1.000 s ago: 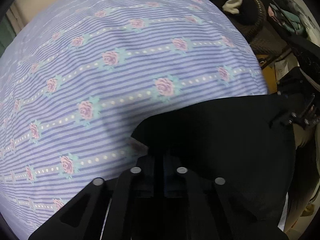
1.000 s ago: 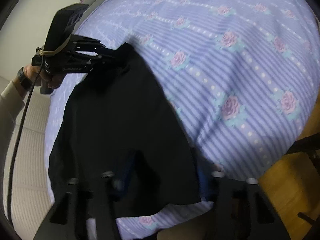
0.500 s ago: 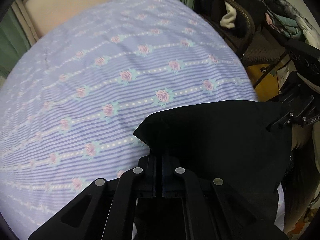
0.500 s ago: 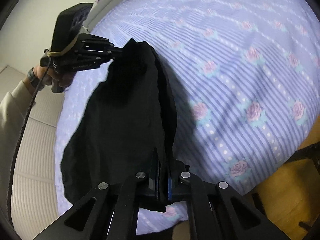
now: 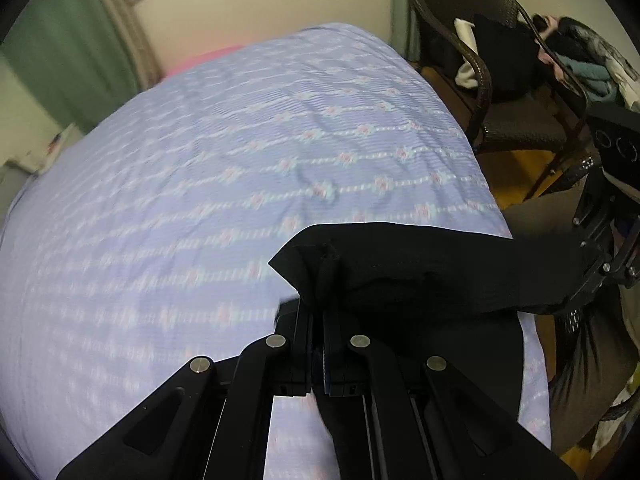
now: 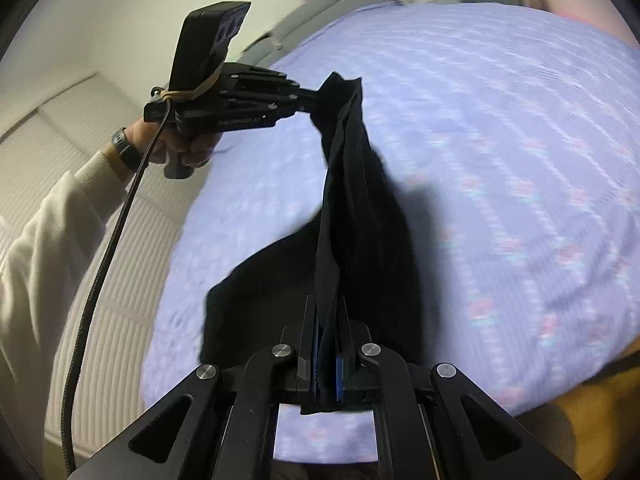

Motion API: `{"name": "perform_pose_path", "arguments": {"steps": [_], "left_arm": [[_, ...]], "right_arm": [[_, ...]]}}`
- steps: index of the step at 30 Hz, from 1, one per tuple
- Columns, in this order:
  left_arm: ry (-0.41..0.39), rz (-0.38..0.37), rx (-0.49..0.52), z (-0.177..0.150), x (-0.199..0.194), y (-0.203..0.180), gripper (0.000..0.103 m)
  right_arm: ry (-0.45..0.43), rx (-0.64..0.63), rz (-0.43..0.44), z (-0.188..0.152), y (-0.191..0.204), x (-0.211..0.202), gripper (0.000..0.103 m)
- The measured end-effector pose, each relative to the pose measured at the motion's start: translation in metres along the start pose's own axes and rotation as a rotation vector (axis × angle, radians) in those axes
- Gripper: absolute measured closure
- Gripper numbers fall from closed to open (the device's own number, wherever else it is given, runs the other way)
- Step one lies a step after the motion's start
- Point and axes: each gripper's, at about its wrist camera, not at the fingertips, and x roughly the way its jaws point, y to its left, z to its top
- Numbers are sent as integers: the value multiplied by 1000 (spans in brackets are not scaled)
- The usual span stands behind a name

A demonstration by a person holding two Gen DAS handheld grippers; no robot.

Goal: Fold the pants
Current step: 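Lift the pants with both grippers and fold them over toward the waistband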

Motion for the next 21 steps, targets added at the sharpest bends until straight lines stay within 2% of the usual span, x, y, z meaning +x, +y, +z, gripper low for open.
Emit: {"name": "perform_pose_path", "arguments": {"steps": [5, 10, 16, 21], "left_arm": [[-26, 62, -112, -83, -47, -4, 98], [-57, 96, -237, -168, -70, -7, 97], [-113, 109, -375, -256, -70, -11, 97], [-139, 106, -451, -307, -59, -13, 97]], "right_arm": [[41, -105, 58, -20, 53, 20, 96], [111, -211, 98, -46, 115, 67, 96], [189, -314, 120, -77, 161, 121, 96], [250, -352, 118, -95, 178, 160, 96]]}}
